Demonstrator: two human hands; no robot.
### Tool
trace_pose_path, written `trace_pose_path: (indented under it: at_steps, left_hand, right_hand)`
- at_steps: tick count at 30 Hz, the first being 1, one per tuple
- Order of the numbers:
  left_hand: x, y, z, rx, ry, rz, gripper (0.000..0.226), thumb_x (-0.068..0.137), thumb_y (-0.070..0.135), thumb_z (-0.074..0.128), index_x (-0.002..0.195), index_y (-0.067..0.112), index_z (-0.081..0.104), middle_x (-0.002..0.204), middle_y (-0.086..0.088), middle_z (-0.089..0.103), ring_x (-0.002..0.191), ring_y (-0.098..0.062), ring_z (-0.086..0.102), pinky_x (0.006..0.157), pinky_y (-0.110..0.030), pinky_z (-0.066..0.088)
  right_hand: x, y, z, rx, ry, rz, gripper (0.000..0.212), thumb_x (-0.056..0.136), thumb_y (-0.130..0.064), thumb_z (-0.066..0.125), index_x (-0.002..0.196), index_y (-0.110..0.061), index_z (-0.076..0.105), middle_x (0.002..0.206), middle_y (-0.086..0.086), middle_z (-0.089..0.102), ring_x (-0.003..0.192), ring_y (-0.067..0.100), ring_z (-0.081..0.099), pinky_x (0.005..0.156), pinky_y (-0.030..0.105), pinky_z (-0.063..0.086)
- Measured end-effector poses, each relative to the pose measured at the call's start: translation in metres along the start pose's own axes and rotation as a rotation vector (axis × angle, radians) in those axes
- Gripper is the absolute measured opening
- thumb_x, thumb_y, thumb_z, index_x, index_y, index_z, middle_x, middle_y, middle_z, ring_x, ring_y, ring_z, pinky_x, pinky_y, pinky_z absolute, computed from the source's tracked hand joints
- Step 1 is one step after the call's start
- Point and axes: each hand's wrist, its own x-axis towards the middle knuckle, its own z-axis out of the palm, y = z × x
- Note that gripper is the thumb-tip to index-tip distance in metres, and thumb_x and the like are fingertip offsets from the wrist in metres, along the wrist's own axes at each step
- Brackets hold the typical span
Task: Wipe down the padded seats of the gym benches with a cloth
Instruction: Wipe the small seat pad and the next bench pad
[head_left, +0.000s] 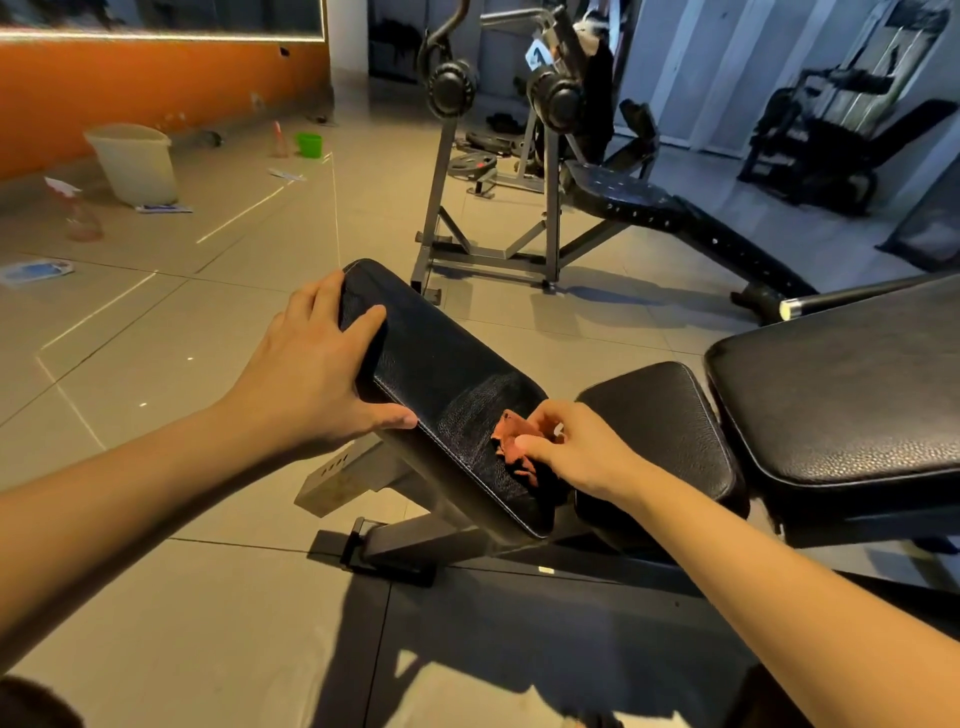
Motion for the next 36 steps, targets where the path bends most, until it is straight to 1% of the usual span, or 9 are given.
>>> trace_pose_path:
  at_steps: [5,10,14,21,25,28,30,33,36]
  left_hand:
    - [0.002,-0.002,0.004,0.0,0.017,0.008,0.125,0.054,0.093,0.035,0.159,0.027,0.023,0.168,-0.012,0.004,0.153,-0.035,0.007,0.122,-0.053,0.022]
    - [0.003,-0.002,0.004,-0.011,0.02,-0.007,0.125,0.054,0.093,0.033,0.16,0.028,0.022,0.168,-0.01,0.004,0.153,-0.034,0.006,0.122,-0.053,0.021]
    - [0.001,-0.001,0.003,-0.017,0.015,0.006,0.124,0.056,0.091,0.037,0.16,0.026,0.022,0.168,-0.01,0.003,0.153,-0.033,0.005,0.123,-0.053,0.019]
    - [0.002,-0.001,0.006,-0.028,0.029,0.004,0.127,0.052,0.094,0.033,0.159,0.025,0.025,0.167,-0.013,0.005,0.153,-0.034,0.004,0.122,-0.053,0.018]
    - [0.001,0.001,0.005,-0.047,0.03,-0.013,0.124,0.055,0.091,0.041,0.159,0.026,0.024,0.168,-0.012,0.003,0.153,-0.033,0.003,0.123,-0.052,0.016]
    - [-0.001,0.004,0.003,-0.046,0.011,-0.022,0.121,0.058,0.089,0.044,0.16,0.027,0.021,0.168,-0.01,0.001,0.153,-0.033,0.002,0.123,-0.051,0.015]
    - [-0.001,0.003,0.002,-0.047,0.006,-0.02,0.122,0.057,0.09,0.041,0.16,0.027,0.021,0.168,-0.01,0.0,0.154,-0.033,0.001,0.124,-0.051,0.015]
    - [-0.001,0.003,0.002,-0.049,0.006,-0.031,0.123,0.056,0.091,0.038,0.16,0.028,0.02,0.168,-0.009,0.0,0.154,-0.032,0.001,0.124,-0.05,0.015]
    - [0.0,0.005,0.002,-0.056,0.003,-0.029,0.124,0.055,0.091,0.038,0.16,0.027,0.021,0.168,-0.009,0.0,0.153,-0.033,0.001,0.124,-0.051,0.014]
  right_hand:
    - [-0.026,-0.015,0.014,0.051,-0.038,-0.005,0.017,0.097,-0.03,0.064,0.088,-0.015,0.063,0.088,0.002,0.064,0.079,0.012,0.059,0.07,0.028,0.046]
    - [0.023,0.004,0.025,0.234,0.268,0.23,0.018,0.098,-0.023,0.061,0.084,-0.014,0.056,0.084,0.006,0.063,0.082,0.024,0.062,0.07,0.036,0.05]
    - [0.043,0.01,0.035,0.168,0.384,0.321,0.014,0.1,-0.028,0.058,0.092,-0.016,0.057,0.09,0.0,0.061,0.091,0.023,0.062,0.075,0.04,0.05]
    - [-0.023,-0.023,0.036,0.129,0.113,0.074,0.015,0.097,-0.028,0.062,0.086,-0.017,0.061,0.081,0.001,0.062,0.075,0.015,0.058,0.071,0.035,0.049]
    - [0.018,-0.008,0.032,0.134,0.255,0.195,0.016,0.098,-0.029,0.057,0.088,-0.017,0.057,0.085,0.003,0.067,0.084,0.022,0.065,0.078,0.046,0.055]
    - [0.055,0.001,0.023,0.088,0.352,0.366,0.018,0.101,-0.03,0.054,0.094,-0.014,0.055,0.096,0.007,0.064,0.095,0.028,0.063,0.081,0.044,0.053]
    - [0.055,-0.002,0.029,0.104,0.384,0.382,0.019,0.102,-0.032,0.054,0.096,-0.014,0.056,0.098,0.007,0.064,0.094,0.027,0.062,0.08,0.043,0.052]
    - [0.022,-0.012,0.036,0.199,0.253,0.24,0.021,0.101,-0.03,0.058,0.091,-0.013,0.061,0.089,0.006,0.067,0.085,0.023,0.063,0.073,0.037,0.051]
    - [0.001,-0.022,0.017,0.117,0.033,0.1,0.022,0.097,-0.029,0.064,0.089,-0.009,0.068,0.088,0.014,0.071,0.08,0.022,0.065,0.075,0.037,0.052]
